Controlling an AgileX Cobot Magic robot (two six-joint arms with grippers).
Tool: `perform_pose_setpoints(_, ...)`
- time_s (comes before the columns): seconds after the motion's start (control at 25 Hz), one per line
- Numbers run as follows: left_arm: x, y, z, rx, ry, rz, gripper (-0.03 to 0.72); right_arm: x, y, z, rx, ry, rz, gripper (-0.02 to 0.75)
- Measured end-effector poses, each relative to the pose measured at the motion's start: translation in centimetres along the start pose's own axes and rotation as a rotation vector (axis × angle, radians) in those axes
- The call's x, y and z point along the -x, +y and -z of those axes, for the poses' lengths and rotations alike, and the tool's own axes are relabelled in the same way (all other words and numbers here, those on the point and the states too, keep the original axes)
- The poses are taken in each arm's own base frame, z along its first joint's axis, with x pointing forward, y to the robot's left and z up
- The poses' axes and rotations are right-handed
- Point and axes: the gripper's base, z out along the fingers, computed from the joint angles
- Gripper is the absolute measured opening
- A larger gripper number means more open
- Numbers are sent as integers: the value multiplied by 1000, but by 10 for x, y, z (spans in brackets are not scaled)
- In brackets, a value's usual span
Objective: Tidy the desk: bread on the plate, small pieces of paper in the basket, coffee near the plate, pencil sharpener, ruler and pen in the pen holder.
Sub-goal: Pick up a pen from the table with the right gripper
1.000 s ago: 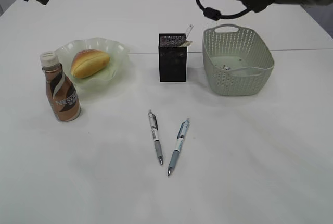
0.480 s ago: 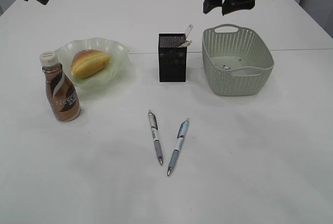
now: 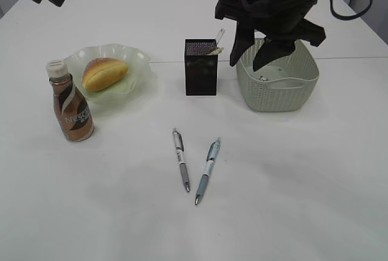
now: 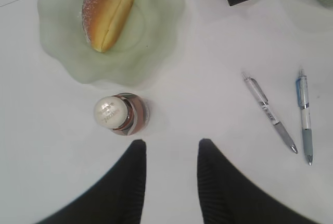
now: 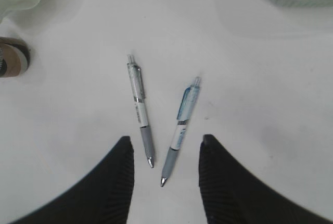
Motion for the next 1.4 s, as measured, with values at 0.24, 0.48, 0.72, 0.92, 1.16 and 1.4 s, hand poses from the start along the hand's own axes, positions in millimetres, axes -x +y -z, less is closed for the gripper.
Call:
perform_pose_setpoints(0.24,0,-2,0,-24,2,8,241,-4,4,-48,26,140,-83,341)
perform_pose_setpoints(0.48,0,-4,0,-40,3,13,242,-16,17,-86,21,238,-85,341)
perform_pose_setpoints(0.72,0,-4,0,-40,3,13,241,-12,13,-98,-17,193,-125,341)
perform_pose_setpoints(0.92,0,-4,0,-40,3,13,242,-21,20,-124,-56,224,-176,341)
perform_pose_setpoints(1.16,0,-4,0,-40,3,13,242,-31,23,-146,-104,257,-205,341)
perform_pose_setpoints(1.4,0,-4,0,-40,3,13,241,-33,14,-156,-192,263,-221,341)
